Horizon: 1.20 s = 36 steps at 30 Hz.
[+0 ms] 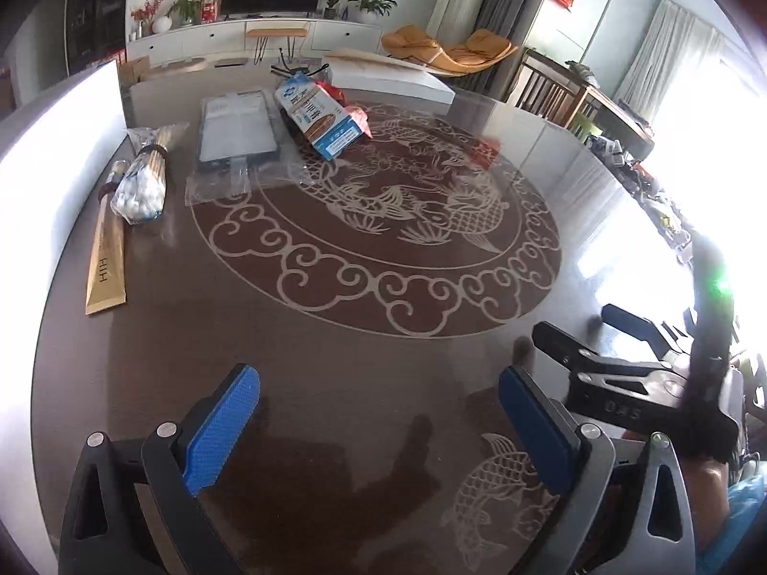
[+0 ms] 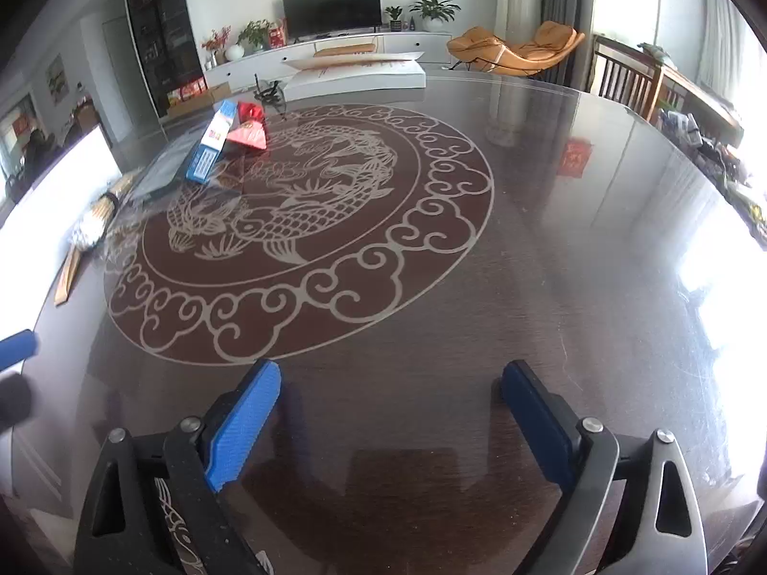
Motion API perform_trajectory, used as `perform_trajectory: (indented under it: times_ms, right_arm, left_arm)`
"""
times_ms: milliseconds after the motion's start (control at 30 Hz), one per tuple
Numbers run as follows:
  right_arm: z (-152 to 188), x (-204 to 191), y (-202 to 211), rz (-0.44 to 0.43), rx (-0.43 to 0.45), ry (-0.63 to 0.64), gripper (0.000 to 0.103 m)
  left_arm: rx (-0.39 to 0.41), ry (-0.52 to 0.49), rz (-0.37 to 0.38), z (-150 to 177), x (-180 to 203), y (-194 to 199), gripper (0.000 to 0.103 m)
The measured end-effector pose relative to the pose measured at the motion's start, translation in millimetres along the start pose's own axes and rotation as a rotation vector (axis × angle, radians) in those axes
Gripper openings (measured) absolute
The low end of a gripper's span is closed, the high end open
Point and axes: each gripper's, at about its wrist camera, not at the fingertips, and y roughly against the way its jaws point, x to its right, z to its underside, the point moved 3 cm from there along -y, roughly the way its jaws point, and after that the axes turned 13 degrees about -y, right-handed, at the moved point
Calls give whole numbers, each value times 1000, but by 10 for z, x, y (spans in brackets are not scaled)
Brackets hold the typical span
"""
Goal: Organize objects
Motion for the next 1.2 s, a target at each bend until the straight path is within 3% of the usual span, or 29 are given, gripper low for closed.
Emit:
perform_trajectory:
  times_ms: [167,600,733,1200]
  right_arm:
    - [8,-61,-98,8,-15,33,103]
    - [28,-49,-89,5,-12,35,103]
    - [29,-50,-91,5,-11,36,103]
    - [30,-52,-94,5,-11,36,103]
  left_arm:
    - [-6,-3,-60,-46,-95,-178,102]
    - [6,-65,-129,-29,-49,-210,103]
    - [-36,-119,-176,-40,19,-285,103]
    - [-34,-129,-173,-40,28,-294,103]
